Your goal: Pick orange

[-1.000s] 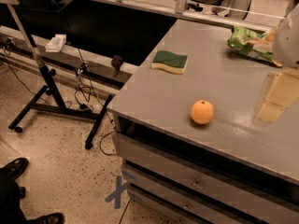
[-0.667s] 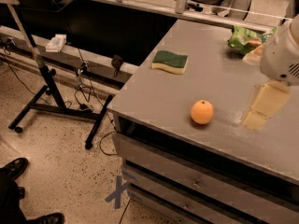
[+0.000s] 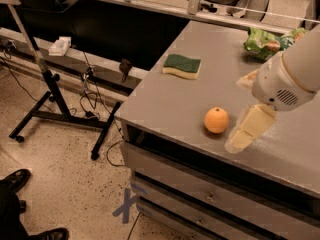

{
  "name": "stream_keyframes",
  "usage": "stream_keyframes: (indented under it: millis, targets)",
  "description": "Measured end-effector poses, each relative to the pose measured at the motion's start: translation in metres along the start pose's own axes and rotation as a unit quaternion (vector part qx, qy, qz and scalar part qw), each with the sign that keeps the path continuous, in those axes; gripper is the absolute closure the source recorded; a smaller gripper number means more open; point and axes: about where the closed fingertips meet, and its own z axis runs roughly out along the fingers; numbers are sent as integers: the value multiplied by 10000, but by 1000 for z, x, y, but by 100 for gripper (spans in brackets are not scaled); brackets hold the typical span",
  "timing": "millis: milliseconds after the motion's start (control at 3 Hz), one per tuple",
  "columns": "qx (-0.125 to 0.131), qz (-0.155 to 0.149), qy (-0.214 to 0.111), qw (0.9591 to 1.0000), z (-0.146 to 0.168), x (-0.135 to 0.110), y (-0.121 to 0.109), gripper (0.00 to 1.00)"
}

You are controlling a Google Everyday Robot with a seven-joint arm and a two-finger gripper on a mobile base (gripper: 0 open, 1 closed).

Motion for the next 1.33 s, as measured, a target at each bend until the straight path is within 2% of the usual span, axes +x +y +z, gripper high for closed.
stream_keyframes:
  millis: [333, 667, 1000, 1333]
  targets:
    - [-61, 63, -360, 9993, 22, -11, 3, 0]
    - [117, 42, -569, 9983, 35, -18, -5, 0]
    - [406, -31, -649, 9971, 43, -16, -15, 15]
    - [639, -79, -664, 9957, 47, -11, -25, 38]
